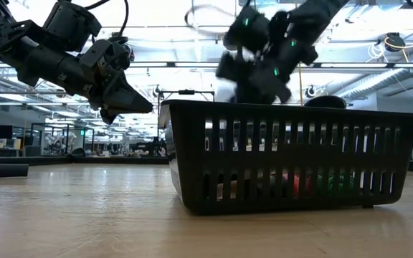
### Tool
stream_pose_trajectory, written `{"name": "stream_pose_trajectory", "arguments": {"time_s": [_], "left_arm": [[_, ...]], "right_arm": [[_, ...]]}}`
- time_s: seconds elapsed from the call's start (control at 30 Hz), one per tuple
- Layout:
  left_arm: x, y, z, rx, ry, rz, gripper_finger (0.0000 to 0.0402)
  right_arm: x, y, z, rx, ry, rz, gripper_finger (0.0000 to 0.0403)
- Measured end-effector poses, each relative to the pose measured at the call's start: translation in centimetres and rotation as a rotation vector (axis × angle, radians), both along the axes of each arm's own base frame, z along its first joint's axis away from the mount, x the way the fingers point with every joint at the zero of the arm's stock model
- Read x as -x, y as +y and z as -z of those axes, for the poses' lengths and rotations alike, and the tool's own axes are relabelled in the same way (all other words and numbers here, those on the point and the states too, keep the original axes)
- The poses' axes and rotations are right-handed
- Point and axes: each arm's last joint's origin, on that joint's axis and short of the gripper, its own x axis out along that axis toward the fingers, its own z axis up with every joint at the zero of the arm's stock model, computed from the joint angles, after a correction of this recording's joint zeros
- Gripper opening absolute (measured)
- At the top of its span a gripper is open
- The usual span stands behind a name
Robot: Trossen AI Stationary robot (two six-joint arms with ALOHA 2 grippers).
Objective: Pick & Place Nail Polish
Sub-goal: Put the violet nail polish bottle into the black bin
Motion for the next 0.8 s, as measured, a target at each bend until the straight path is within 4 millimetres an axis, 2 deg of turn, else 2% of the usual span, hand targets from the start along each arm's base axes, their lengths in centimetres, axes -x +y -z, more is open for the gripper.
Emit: {"name": "stream_pose_trajectory", "arguments": {"time_s": [0.13,0.3,0.53,0.8], "left_arm": [[0.0,0.0,-0.1,-0.002,-0.009,0.0,0.0019],[0.0,0.0,-0.1,-0.003,-0.009,-0.001,0.0019],[0.0,0.0,-0.1,-0.003,-0.009,-0.001,0.0019],[0.0,0.0,-0.1,-0.004,-0.01,-0.001,0.0019]], "right_arm": [[0.3,1.6,-2.5,-0.028,-0.096,-0.028,0.0047],[0.0,4.7,-5.7,-0.126,-0.334,-0.152,0.0047],[1.0,9.6,-6.2,-0.292,-0.635,-0.317,0.0047],[4.1,14.3,-7.6,-0.505,-0.962,-0.548,0.0047]]}}
